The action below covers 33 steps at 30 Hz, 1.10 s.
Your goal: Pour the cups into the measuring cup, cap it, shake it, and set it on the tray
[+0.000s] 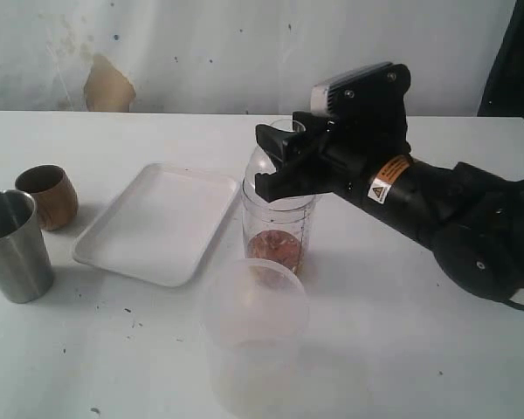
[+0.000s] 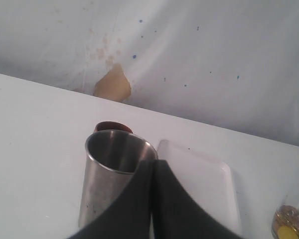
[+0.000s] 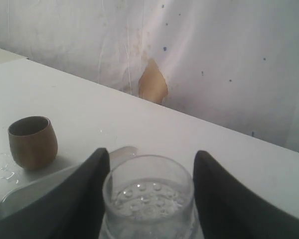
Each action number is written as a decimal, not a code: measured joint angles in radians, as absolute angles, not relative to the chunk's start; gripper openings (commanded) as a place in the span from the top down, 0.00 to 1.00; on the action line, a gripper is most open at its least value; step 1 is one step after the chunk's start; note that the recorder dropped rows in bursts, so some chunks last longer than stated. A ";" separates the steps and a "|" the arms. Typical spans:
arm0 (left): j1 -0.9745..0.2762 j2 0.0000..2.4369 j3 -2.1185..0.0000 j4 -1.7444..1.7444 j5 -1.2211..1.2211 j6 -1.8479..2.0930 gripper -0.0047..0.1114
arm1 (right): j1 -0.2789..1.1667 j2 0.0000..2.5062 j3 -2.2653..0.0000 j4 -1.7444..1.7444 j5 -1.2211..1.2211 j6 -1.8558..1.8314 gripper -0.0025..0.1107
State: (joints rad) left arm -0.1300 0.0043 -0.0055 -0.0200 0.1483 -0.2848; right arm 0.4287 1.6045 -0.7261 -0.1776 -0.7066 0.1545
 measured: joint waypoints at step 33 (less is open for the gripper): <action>-0.130 0.004 -0.006 -0.020 0.148 -0.285 0.96 | 0.429 1.654 -0.728 -0.178 -0.738 0.202 0.98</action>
State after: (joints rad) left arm -0.1300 0.0043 -0.0055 -0.0200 0.1483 -0.2848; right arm 0.4287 1.6543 -0.7278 -0.1776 -0.7380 0.2019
